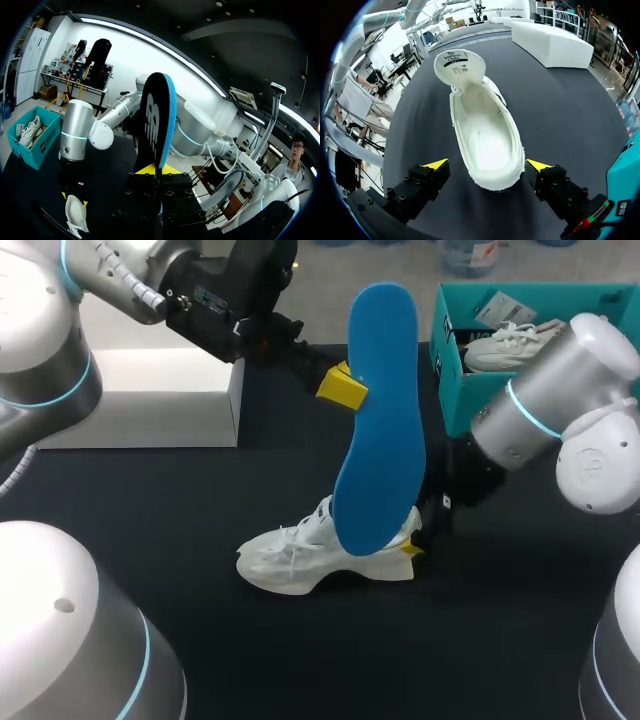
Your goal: Take the shoe out of the shoebox, open the shoe tongue, remove and reinsert the insole, then place the shoe into the shoebox
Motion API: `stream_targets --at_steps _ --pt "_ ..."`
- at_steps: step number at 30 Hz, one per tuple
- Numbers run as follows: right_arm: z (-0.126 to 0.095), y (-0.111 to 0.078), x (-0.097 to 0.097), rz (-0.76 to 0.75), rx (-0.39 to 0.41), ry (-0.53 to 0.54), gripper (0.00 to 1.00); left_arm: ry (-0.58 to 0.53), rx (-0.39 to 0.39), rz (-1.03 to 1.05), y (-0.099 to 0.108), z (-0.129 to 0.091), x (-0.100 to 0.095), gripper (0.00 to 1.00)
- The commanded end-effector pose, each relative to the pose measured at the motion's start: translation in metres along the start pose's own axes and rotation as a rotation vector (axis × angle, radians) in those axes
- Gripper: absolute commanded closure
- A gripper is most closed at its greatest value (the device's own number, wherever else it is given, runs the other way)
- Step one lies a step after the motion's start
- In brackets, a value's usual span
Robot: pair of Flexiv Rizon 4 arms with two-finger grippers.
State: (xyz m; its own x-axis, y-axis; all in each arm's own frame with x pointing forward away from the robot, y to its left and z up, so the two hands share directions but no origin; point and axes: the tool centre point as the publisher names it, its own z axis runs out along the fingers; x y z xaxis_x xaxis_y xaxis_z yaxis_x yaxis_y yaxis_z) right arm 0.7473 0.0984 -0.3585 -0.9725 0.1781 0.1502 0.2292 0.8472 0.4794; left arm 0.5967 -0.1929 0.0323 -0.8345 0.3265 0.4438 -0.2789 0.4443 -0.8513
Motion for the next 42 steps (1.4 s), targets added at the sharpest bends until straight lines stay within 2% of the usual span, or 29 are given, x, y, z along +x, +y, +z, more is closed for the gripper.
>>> stream_targets --at_steps 1,5,12,19,27,42 --pt "-0.006 0.009 0.003 0.020 0.385 -0.020 0.00 0.000 -0.003 0.000 0.000 0.000 -0.001 1.00" --pt "-0.009 0.012 0.003 0.058 0.471 -0.038 0.00 0.000 -0.003 0.000 0.000 0.000 -0.001 1.00" --pt "-0.011 0.011 0.004 0.024 0.517 -0.104 0.00 0.000 -0.003 0.000 0.000 0.000 -0.001 1.00" --pt "-0.019 0.008 0.004 0.019 0.524 -0.099 0.00 0.000 -0.003 0.000 0.000 0.000 -0.001 1.00" --pt "-0.021 0.008 -0.005 -0.019 0.533 -0.101 0.00 0.000 -0.003 0.000 0.000 0.000 -0.001 1.00" --pt "-0.022 0.016 -0.007 -0.049 0.526 -0.108 0.00 0.000 -0.003 0.000 0.000 0.000 -0.001 1.00"
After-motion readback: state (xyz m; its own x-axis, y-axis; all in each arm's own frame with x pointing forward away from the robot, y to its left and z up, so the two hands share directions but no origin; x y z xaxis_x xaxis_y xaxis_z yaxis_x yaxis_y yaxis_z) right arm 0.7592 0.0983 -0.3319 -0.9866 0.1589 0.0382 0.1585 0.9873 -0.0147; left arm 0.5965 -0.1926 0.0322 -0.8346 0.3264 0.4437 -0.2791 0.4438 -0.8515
